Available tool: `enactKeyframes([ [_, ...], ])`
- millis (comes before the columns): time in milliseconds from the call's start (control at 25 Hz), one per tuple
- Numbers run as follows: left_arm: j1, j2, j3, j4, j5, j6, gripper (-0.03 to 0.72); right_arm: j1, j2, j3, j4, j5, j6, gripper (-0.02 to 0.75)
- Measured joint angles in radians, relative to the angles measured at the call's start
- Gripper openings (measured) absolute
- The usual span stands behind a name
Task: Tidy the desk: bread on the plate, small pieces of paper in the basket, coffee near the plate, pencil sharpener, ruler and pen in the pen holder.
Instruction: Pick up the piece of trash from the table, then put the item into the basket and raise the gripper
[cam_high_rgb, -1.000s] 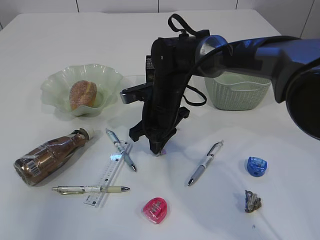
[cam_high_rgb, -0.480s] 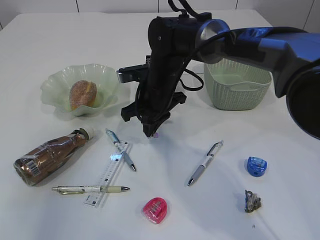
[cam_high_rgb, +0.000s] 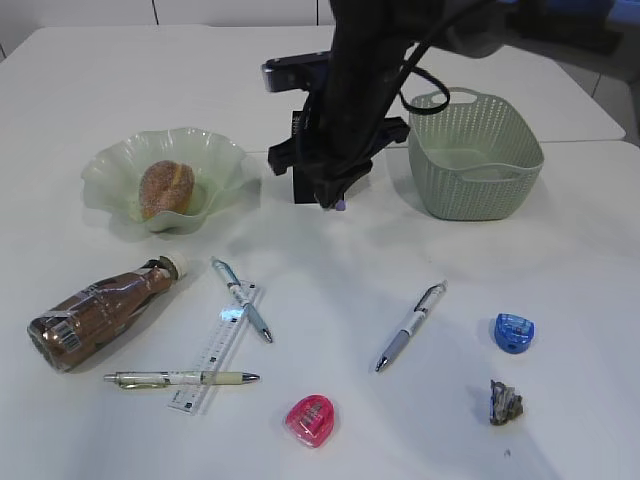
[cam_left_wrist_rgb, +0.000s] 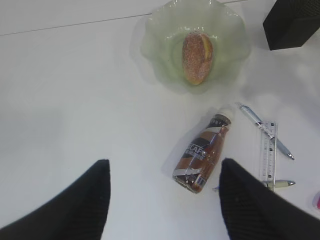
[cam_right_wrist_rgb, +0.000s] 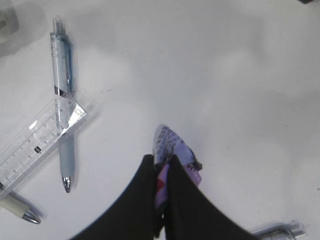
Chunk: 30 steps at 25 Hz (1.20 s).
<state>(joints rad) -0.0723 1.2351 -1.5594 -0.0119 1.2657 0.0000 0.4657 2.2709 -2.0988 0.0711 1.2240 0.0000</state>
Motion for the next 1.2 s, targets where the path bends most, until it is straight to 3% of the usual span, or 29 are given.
enactKeyframes([
  [720, 0.000, 0.000, 0.000, -0.005, 0.000, 0.000, 0.474, -0.310, -0.034, -0.146, -0.030, 0.017, 0.014, 0.023],
  [920, 0.000, 0.000, 0.000, -0.005, 0.000, 0.000, 0.474, -0.364, -0.031, -0.149, -0.043, 0.021, 0.014, 0.022],
  [1200, 0.000, 0.000, 0.000, -0.015, 0.000, 0.000, 0.474, -0.368, 0.029, -0.149, -0.044, 0.009, 0.014, 0.028],
])
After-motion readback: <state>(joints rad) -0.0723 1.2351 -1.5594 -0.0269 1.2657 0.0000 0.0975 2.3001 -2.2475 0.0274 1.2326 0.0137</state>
